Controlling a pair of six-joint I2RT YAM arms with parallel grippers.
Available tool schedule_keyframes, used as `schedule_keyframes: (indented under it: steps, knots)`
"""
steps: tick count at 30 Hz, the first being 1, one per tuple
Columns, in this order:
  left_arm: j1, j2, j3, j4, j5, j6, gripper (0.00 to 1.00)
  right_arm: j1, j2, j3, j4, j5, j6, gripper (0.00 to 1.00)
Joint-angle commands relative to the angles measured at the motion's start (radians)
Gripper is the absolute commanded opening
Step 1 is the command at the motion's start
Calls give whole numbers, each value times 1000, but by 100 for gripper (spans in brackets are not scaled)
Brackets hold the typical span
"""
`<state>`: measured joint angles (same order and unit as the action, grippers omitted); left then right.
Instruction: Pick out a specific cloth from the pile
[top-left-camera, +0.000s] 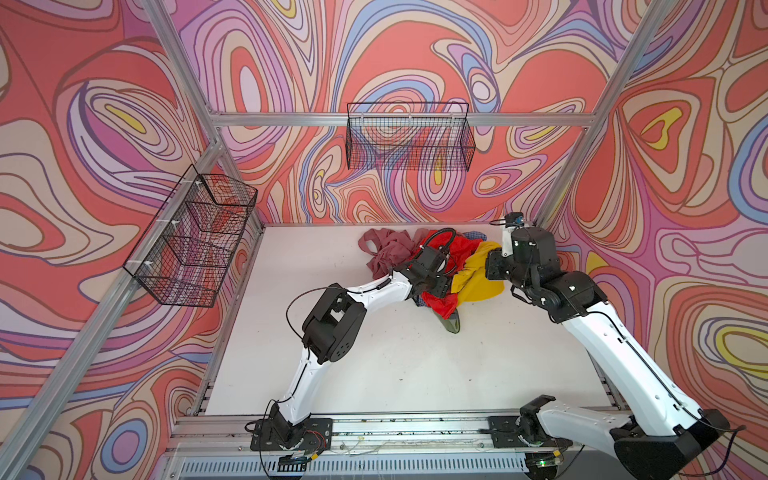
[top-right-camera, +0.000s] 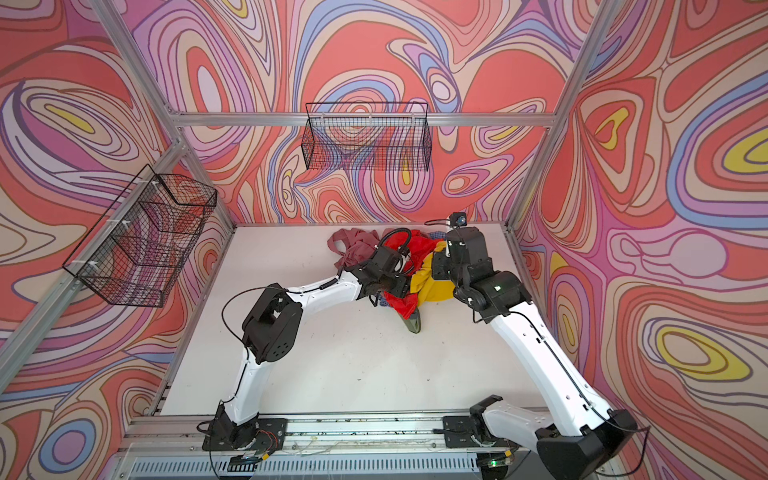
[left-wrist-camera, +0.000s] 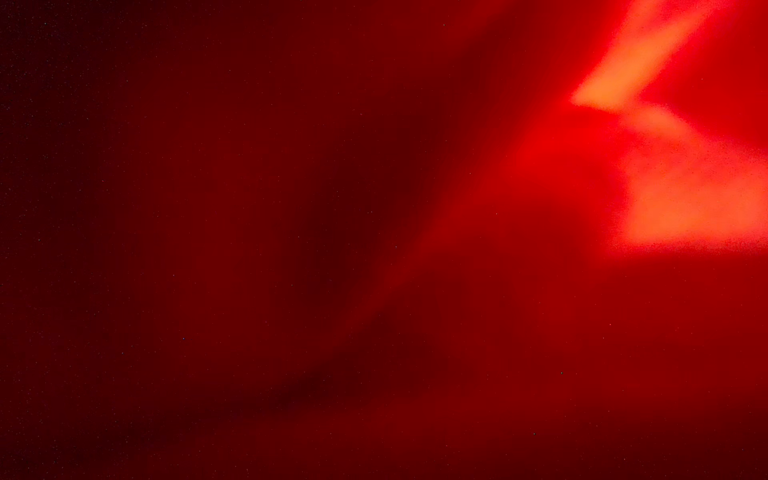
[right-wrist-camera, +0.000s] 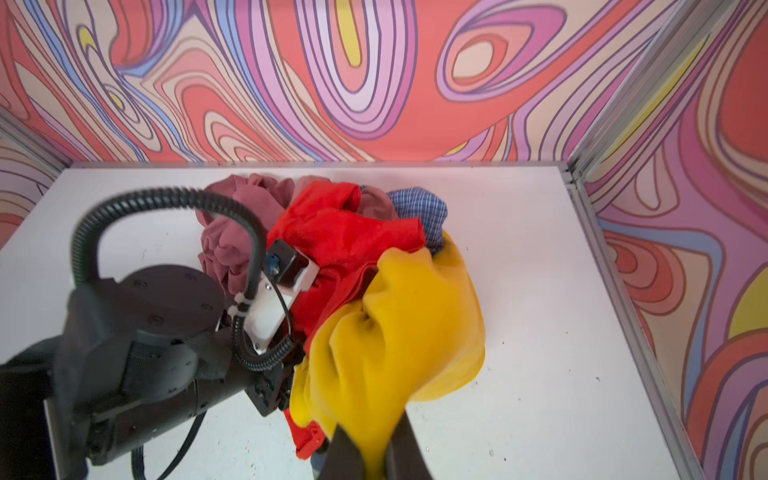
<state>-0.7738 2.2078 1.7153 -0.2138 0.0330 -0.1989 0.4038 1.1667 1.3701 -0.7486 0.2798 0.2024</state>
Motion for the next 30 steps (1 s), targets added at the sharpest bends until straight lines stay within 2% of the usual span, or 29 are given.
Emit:
schedule_keyframes:
  steps: [1, 16, 30]
  knots:
    - [8, 66, -28, -132, -6, -20, 71, -7, -28, 91, 87, 53, -57, 0]
    - [8, 68, -32, -124, 6, -25, 73, -8, 103, 389, 141, 78, -189, 0]
    - [10, 29, -67, -79, 30, -44, 76, -9, 252, 567, 203, -20, -204, 0]
